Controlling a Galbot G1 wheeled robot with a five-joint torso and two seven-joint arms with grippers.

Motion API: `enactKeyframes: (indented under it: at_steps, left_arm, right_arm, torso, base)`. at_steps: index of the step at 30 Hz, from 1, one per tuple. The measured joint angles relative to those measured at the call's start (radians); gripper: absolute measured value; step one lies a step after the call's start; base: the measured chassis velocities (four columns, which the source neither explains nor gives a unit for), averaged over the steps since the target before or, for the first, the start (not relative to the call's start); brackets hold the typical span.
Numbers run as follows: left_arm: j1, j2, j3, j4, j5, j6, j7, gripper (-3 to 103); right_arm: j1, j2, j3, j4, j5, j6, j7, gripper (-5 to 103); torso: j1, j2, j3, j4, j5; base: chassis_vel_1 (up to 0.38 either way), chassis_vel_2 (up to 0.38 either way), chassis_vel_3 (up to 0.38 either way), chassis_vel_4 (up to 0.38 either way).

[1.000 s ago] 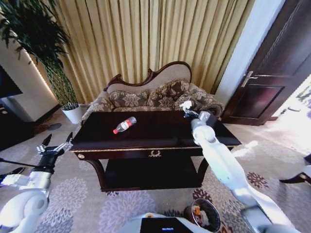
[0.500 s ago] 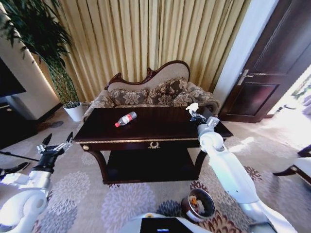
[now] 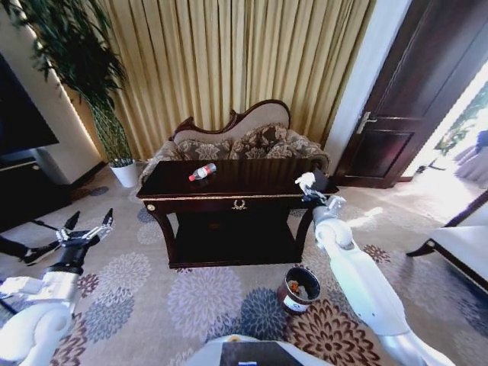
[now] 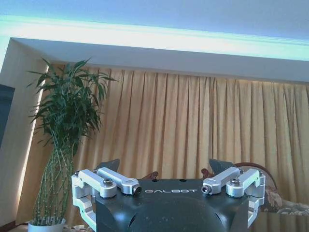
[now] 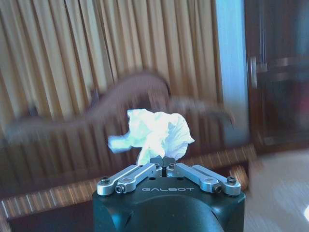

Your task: Move to the front of the table and place the trash on the table into the trash bin.

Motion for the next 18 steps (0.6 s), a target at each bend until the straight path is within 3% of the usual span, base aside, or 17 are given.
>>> enactKeyframes:
  at_steps: [6, 10, 14, 18]
  left_arm:
    - [0.0, 0.003, -0.001, 0.009, -0.006, -0.004, 0.004, 100]
    - [0.004, 0.008, -0.002, 0.013, -0.015, -0.008, 0.008, 100]
    - [0.01, 0.009, 0.0, 0.018, -0.017, -0.017, 0.018, 100]
    - [0.01, 0.011, 0.002, 0.024, -0.02, -0.022, 0.023, 100]
  right_arm:
    - [-0.031, 0.034, 0.003, -0.173, -0.076, 0.003, -0.021, 0]
    - [-0.051, 0.038, 0.014, -0.358, -0.187, 0.046, -0.072, 0]
    - [-0.05, 0.046, 0.022, -0.481, -0.257, 0.087, -0.069, 0]
    - [-0.084, 0.056, 0.046, -0.533, -0.322, 0.084, -0.083, 0]
  torso:
    - [0.003, -0.002, 0.001, 0.0003, 0.0002]
    - [0.002, -0.001, 0.001, 0.0, 0.0001]
    - [0.0, 0.0, 0.0, -0.0001, 0.0001]
    - [0.0, 0.0, 0.0, 0.0003, -0.0003]
  base:
    - [-0.025, 0.028, 0.027, -0.036]
    - [-0.029, 0.025, 0.018, -0.013]
    - [0.0, 0.0, 0.0, 0.0]
    - [0.0, 0.0, 0.0, 0.0]
